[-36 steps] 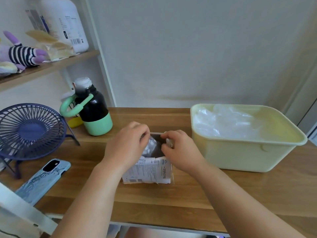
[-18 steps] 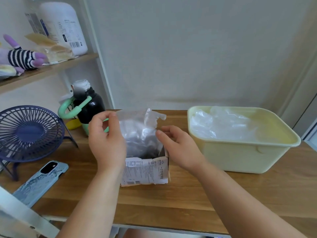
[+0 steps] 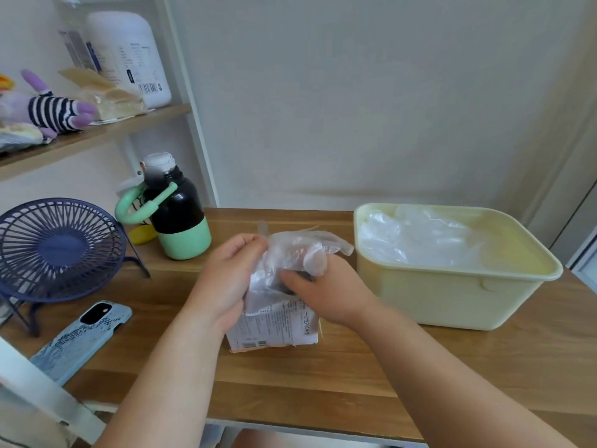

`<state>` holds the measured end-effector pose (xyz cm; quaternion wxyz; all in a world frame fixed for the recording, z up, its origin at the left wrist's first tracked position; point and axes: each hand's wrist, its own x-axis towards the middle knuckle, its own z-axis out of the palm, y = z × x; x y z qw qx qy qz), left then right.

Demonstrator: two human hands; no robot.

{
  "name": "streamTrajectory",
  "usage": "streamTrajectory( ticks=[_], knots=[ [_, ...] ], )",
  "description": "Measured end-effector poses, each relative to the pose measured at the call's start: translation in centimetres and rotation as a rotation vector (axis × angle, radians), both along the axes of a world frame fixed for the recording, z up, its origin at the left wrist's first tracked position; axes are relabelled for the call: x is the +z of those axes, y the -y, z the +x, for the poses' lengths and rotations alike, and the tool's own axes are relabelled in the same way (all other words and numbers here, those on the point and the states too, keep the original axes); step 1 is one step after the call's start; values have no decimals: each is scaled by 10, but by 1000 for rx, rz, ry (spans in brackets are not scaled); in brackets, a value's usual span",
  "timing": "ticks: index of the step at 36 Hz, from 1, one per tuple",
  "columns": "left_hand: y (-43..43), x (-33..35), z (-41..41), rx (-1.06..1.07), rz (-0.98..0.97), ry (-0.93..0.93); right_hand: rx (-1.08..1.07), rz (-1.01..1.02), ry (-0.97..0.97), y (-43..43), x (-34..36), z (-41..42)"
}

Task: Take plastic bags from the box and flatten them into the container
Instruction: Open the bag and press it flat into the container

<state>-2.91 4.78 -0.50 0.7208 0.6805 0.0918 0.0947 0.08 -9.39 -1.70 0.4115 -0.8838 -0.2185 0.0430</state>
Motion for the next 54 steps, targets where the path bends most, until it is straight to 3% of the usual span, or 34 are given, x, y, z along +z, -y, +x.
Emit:
streamTrajectory(
  ticks=[6,11,14,21,25,28,32,35,39,43,46,50,54],
  knots=[
    [2,-2,-3,49,-5,39,-57,-23,83,-8,-2,6],
    [-7,4,0,308,-307,123,-35,-203,204,-6,-4,3],
    [-19,13,1,388,-340,190,-20,-310,184,-7,-4,5],
    [-26,31,-6,360,-498,364,45,-564,166,-14,6,7],
    [-27,26,-4,224,-500,276,133,-659,82,-22,10,8],
    [-24,23,-4,199,-485,251,101,-437,83,-18,15,3],
    [-31,22,-4,133,-441,238,-68,138,63,-2,29,4],
    [-26,25,-1,17,-380,192,-4,501,1,10,48,-2],
    [-2,32,-1,-28,-354,176,158,507,-53,23,64,-12],
    [14,33,0,-24,-341,192,57,584,-273,33,56,-11],
    [20,33,4,-2,-442,206,42,641,-485,41,49,-10],
    [31,28,10,12,-465,222,-134,608,-625,52,50,-9],
    [48,27,13,71,-466,182,-151,685,-743,68,52,-9]
  ],
)
